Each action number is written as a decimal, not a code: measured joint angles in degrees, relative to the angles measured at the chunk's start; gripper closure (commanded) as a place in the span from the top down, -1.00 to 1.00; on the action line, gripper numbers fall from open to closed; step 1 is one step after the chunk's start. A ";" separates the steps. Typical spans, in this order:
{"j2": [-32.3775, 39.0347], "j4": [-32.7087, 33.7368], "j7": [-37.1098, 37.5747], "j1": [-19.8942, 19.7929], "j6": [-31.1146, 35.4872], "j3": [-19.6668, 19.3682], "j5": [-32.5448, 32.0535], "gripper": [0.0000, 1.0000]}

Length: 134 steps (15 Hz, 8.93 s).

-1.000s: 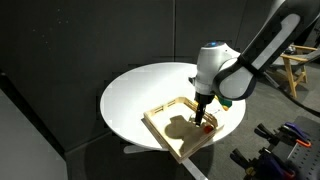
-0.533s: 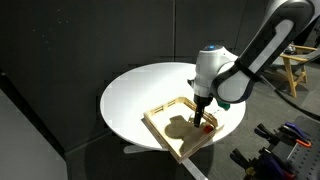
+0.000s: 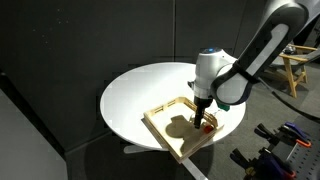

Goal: Remove the orange object from the tray

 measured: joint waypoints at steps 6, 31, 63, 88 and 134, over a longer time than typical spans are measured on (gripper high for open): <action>0.21 -0.01 0.00 0.00 0.11 0.00 0.00 1.00; 0.22 -3.60 0.00 0.00 5.31 0.00 0.00 1.00; 0.22 -4.65 6.48 2.46 5.92 -2.00 0.00 1.00; 0.20 -5.89 6.48 2.56 5.92 -2.15 0.00 1.00; -12.33 2.00 -1.74 -7.36 -16.06 0.90 8.55 -0.57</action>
